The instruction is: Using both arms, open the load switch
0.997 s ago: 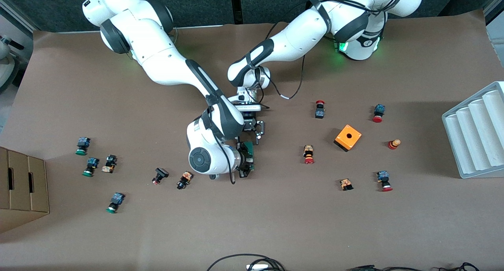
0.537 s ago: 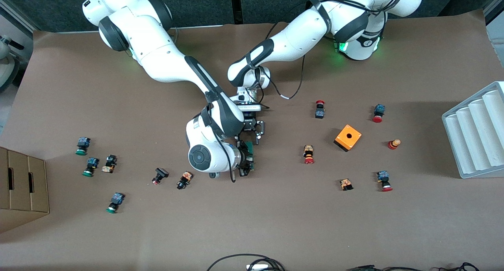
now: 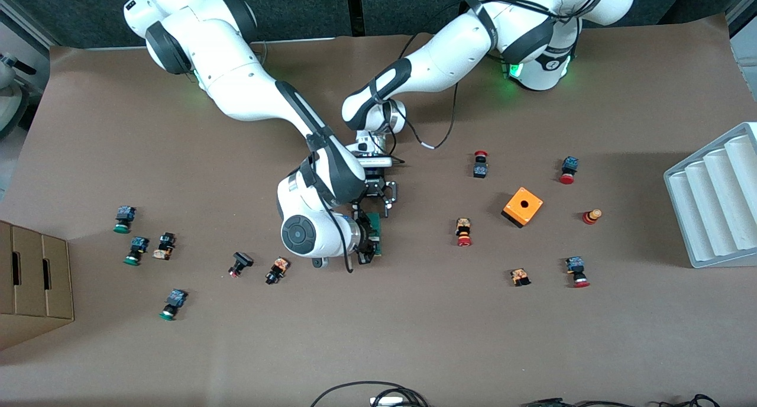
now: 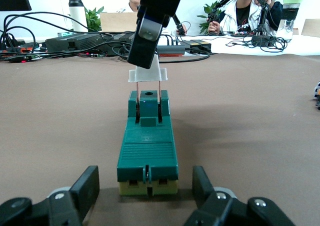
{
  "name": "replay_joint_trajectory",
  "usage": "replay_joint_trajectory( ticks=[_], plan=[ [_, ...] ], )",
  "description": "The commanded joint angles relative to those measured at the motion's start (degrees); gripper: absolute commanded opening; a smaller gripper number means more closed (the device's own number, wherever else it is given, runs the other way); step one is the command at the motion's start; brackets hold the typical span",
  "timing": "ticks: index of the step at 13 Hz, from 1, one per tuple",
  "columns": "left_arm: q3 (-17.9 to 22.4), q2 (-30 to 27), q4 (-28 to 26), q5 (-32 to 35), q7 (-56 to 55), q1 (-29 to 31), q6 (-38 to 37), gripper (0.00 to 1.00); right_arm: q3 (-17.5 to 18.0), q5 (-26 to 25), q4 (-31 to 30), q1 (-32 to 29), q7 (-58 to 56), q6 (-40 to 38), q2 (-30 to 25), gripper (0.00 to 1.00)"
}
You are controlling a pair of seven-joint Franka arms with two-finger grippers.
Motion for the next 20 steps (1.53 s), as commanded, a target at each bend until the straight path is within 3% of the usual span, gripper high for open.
replay_joint_trajectory(
  ticks=[1, 20],
  plan=[
    [0.9, 1.6, 1.2, 0.8, -0.8, -0.5, -0.4, 0.83, 0.3, -1.4, -3.8, -0.1, -1.0, -0.8, -2.9, 0.27],
    [0.9, 1.6, 1.2, 0.8, -0.8, -0.5, -0.4, 0.83, 0.5, -4.4, -9.6, 2.3, -1.7, -0.3, -5.7, 0.26]
  ],
)
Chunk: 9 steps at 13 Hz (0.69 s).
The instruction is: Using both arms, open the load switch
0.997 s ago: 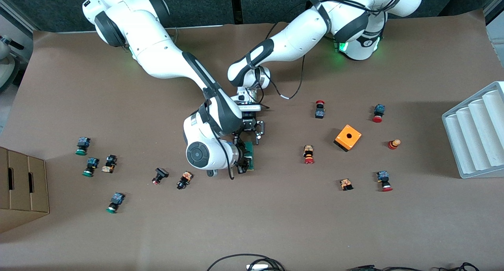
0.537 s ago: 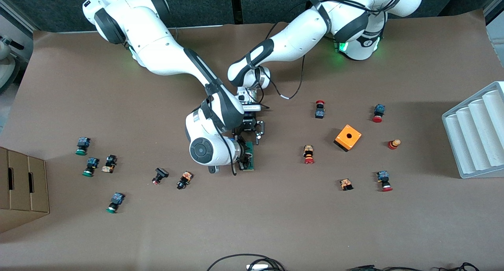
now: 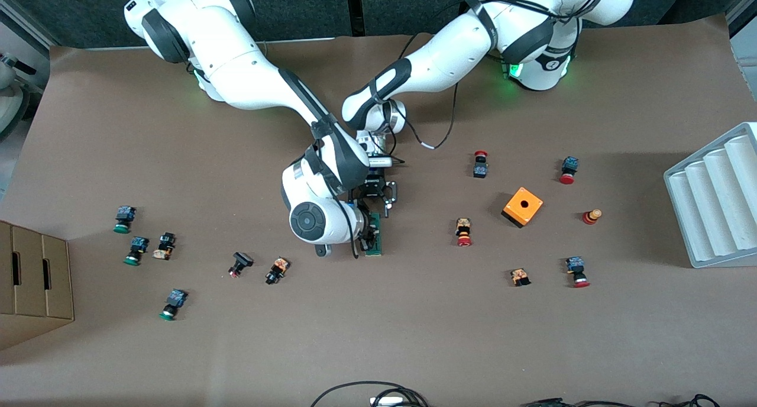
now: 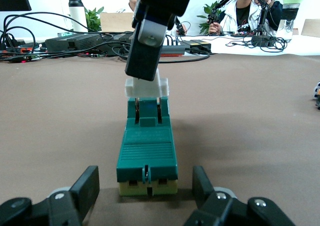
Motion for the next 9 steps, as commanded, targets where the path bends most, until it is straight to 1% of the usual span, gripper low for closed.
replay_joint_trajectory(
  ticks=[1, 7, 9],
  plan=[
    [0.9, 1.5, 1.2, 0.7, -0.8, -0.5, -0.4, 0.83, 0.1, -2.4, -3.0, 0.6, -0.3, -0.2, -1.6, 0.26],
    [0.9, 1.6, 1.1, 0.8, -0.8, -0.5, -0.4, 0.83, 0.0, -2.6, -3.1, 0.9, -0.3, 0.0, -1.2, 0.26],
    [0.9, 1.5, 1.2, 0.8, -0.8, -0.5, -0.4, 0.83, 0.1, -3.4, -3.1, 1.5, -0.3, 0.4, -1.0, 0.26]
  ],
)
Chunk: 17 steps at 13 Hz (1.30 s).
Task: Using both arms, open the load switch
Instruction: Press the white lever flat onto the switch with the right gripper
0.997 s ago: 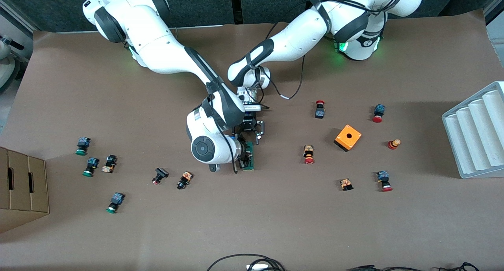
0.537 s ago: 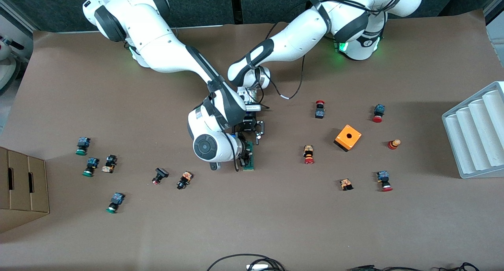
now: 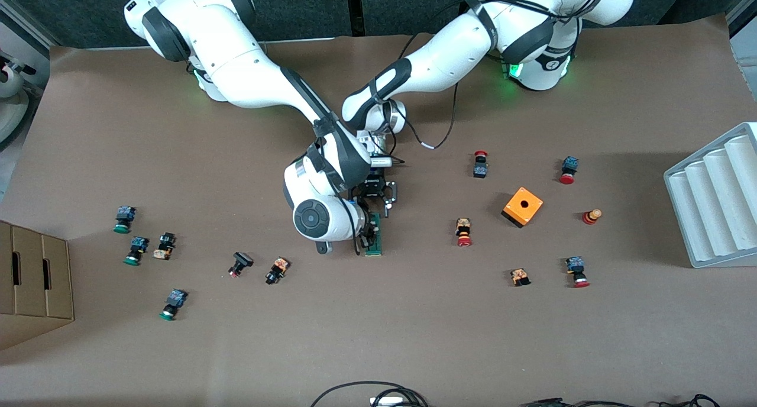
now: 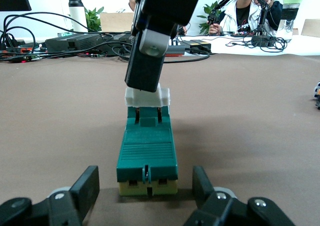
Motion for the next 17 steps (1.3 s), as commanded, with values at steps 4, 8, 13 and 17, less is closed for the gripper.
replay_joint_trajectory(
  ticks=[4, 8, 13, 17],
  plan=[
    [1.0, 1.5, 1.2, 0.7, -0.8, -0.5, -0.3, 0.83, -0.2, -2.7, -2.6, 1.0, 0.0, 1.2, -0.3, 0.26],
    [0.9, 1.6, 1.2, 0.8, -0.8, -0.5, -0.3, 0.83, -0.2, -3.2, -2.7, 1.4, 0.1, 2.1, 0.3, 0.26],
    [0.9, 1.5, 1.2, 0.8, -0.8, -0.5, -0.3, 0.83, -0.1, -3.6, -2.7, 1.7, 0.0, 3.1, 0.9, 0.26],
    [0.9, 1.6, 1.2, 0.8, -0.9, -0.5, -0.3, 0.83, -0.1, -3.6, -2.7, 1.5, 0.2, 3.0, 0.6, 0.27]
  ],
)
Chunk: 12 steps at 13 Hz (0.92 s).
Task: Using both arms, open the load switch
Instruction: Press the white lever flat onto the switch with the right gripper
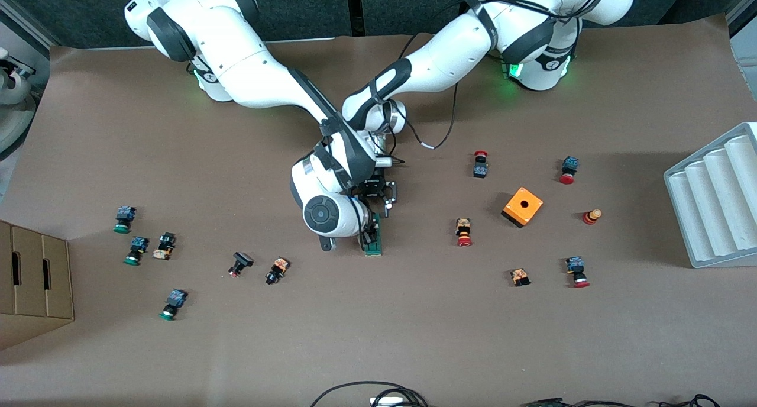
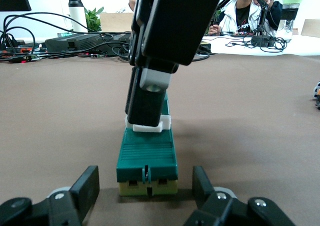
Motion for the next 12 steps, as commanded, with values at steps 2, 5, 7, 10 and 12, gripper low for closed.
replay_joint_trajectory(
  ticks=[2, 5, 7, 10, 12],
  plan=[
    [0.9, 1.6, 1.2, 0.7, -0.8, -0.5, -0.3, 0.83, -0.2, -1.7, -0.4, -0.4, 0.2, 0.0, -1.6, 0.88],
    [0.9, 1.6, 1.2, 0.7, -0.9, -0.5, -0.3, 0.83, -0.2, -4.4, -0.1, -1.6, -1.2, -2.1, -5.6, 1.0],
    [0.9, 1.5, 1.2, 0.7, -0.8, -0.5, -0.3, 0.83, -0.2, -8.1, -1.1, -2.5, -8.2, -3.3, -10.8, 1.0],
    [0.9, 1.5, 1.2, 0.7, -0.8, -0.5, -0.3, 0.83, -0.2, -10.9, -1.1, -5.9, -20.6, -9.9, -17.1, 1.0],
    [0.9, 1.5, 1.2, 0.7, -0.8, -0.5, -0.3, 0.83, -0.2, -11.6, -2.5, -9.0, -30.1, -14.2, -21.1, 1.0]
  ],
)
